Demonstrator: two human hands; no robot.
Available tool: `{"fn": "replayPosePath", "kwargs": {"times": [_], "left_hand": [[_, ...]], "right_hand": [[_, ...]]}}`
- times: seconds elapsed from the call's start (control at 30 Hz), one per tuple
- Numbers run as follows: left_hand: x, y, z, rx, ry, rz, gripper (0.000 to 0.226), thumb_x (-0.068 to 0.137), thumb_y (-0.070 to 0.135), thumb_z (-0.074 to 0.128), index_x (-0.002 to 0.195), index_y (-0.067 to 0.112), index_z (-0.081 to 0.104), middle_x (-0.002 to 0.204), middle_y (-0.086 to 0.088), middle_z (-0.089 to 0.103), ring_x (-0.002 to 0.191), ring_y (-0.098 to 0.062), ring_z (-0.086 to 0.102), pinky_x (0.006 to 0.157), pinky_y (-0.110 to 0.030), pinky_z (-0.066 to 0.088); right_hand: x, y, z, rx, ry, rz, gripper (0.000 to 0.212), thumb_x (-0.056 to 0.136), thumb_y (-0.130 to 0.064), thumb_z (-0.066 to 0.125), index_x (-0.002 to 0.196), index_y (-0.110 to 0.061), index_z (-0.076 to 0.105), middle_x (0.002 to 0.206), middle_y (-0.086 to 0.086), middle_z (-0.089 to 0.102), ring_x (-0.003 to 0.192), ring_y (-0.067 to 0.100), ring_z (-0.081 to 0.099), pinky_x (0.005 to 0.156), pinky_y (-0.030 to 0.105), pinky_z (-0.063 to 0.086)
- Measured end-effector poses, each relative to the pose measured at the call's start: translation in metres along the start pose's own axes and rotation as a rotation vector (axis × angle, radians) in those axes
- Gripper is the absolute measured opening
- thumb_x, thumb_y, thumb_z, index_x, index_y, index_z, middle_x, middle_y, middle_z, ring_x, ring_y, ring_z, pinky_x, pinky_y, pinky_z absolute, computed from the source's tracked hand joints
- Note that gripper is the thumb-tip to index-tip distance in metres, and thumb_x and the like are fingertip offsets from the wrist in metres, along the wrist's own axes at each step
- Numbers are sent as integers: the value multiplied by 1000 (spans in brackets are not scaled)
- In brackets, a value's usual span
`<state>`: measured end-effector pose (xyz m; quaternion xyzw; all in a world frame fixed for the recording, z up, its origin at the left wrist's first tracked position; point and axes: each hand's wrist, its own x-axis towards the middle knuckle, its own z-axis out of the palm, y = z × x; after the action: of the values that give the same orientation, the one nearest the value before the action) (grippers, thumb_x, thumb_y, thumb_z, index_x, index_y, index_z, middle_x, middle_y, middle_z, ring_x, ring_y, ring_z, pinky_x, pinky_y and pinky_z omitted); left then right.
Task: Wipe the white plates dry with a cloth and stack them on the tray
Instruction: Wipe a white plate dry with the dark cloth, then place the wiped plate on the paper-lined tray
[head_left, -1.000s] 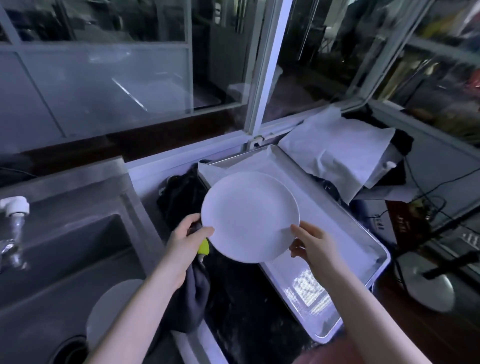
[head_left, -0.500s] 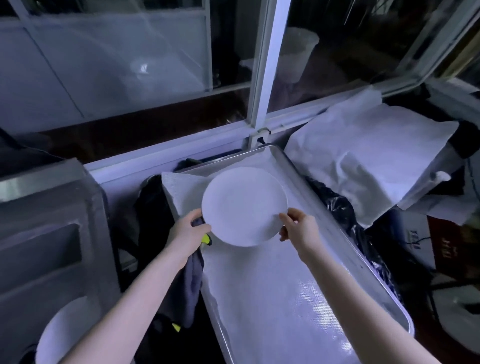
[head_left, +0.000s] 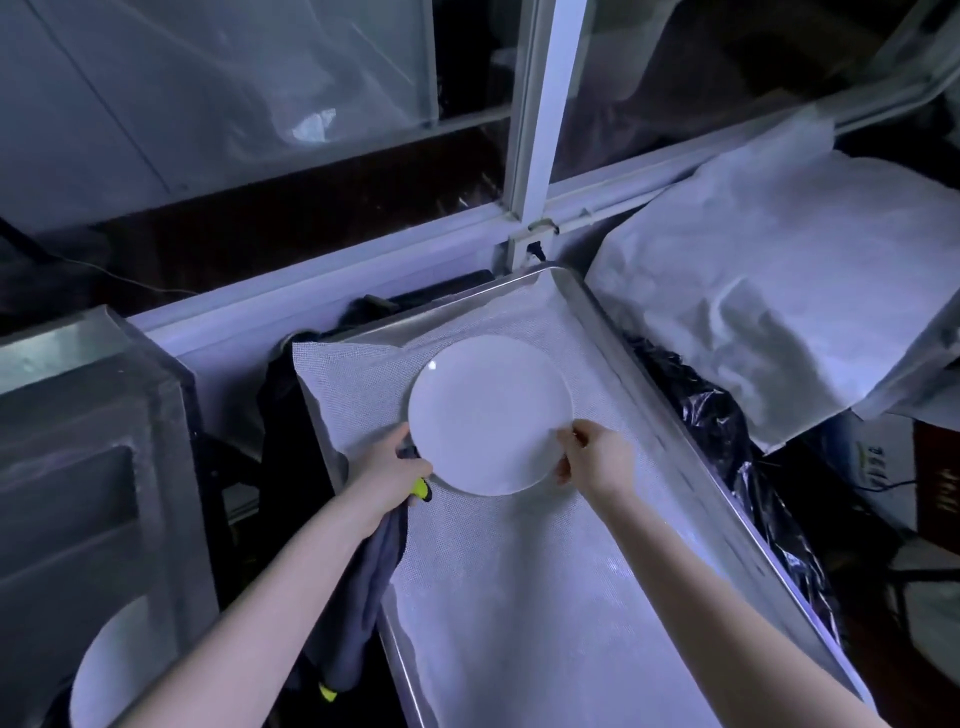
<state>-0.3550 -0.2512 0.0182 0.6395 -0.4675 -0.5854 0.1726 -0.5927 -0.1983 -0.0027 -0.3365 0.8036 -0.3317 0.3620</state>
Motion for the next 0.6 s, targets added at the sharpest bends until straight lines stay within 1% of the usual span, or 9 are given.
{"fn": "replayPosePath", "kwargs": {"times": [0.03, 0.1, 0.17, 0.23, 0.3, 0.4, 0.43, 0.5, 0.6], "left_hand": [[0, 0, 1, 3, 10, 1, 49, 82, -5, 57, 115, 31, 63, 115, -2, 61, 51, -12, 53, 46, -24, 46], [-1, 1, 3, 0, 26, 20, 49, 80, -5, 58, 108, 35, 64, 110, -3, 62, 56, -15, 53, 47, -25, 46], [-2, 2, 4, 4, 29, 32, 50, 80, -4, 60, 106, 38, 64, 108, -4, 62, 62, -17, 52, 47, -24, 45], [-2, 1, 3, 12, 17, 37, 49, 80, -2, 60, 110, 36, 64, 106, -7, 61, 65, -18, 52, 47, -23, 45], [-4, 1, 2, -4, 0, 22, 50, 80, 0, 60, 115, 36, 63, 106, -10, 61, 66, -18, 53, 47, -23, 46], [-14, 1, -4, -63, -11, 24, 60, 82, 5, 64, 130, 40, 52, 108, -2, 61, 70, -16, 57, 47, -23, 47], [-19, 0, -7, -93, 3, 38, 60, 83, 8, 66, 131, 42, 50, 105, 2, 61, 71, -14, 58, 48, -22, 48], [-33, -4, -19, -135, 54, 71, 53, 84, 13, 69, 125, 41, 54, 101, 3, 61, 69, -12, 58, 50, -21, 49], [-60, -17, -45, -207, 155, 134, 46, 84, 9, 70, 123, 32, 61, 100, -8, 62, 54, -13, 51, 47, -25, 44]], "right_hand": [[1, 2, 1, -21, 4, -3, 28, 93, -9, 55, 70, 7, 55, 50, 9, 58, 39, 11, 49, 41, 17, 38], [4, 3, 2, -132, 12, -33, 29, 96, -15, 54, 69, -4, 54, 65, 10, 60, 55, 17, 51, 51, 24, 40], [5, 4, 2, -250, 24, -88, 29, 98, -22, 53, 71, -12, 51, 77, 5, 56, 64, 16, 46, 55, 22, 33], [4, 5, 1, -302, 28, -120, 28, 100, -28, 53, 76, -14, 50, 82, 1, 50, 69, 18, 45, 59, 28, 30], [3, 5, 0, -361, 14, -118, 28, 100, -32, 52, 80, -14, 49, 87, 2, 49, 74, 23, 47, 63, 32, 32], [1, 2, -1, -447, 22, -99, 28, 100, -35, 52, 85, -11, 51, 94, 7, 50, 76, 28, 49, 65, 35, 38], [-3, -1, 0, -478, 40, -100, 29, 100, -37, 52, 88, -10, 52, 97, 9, 50, 76, 29, 49, 66, 36, 38], [-15, -8, 3, -535, 84, -134, 30, 101, -38, 50, 94, -9, 53, 101, 9, 51, 76, 30, 49, 66, 36, 39], [-44, -28, 18, -489, 70, -274, 30, 101, -37, 51, 91, -9, 57, 98, 6, 53, 77, 33, 55, 68, 39, 46]]}}
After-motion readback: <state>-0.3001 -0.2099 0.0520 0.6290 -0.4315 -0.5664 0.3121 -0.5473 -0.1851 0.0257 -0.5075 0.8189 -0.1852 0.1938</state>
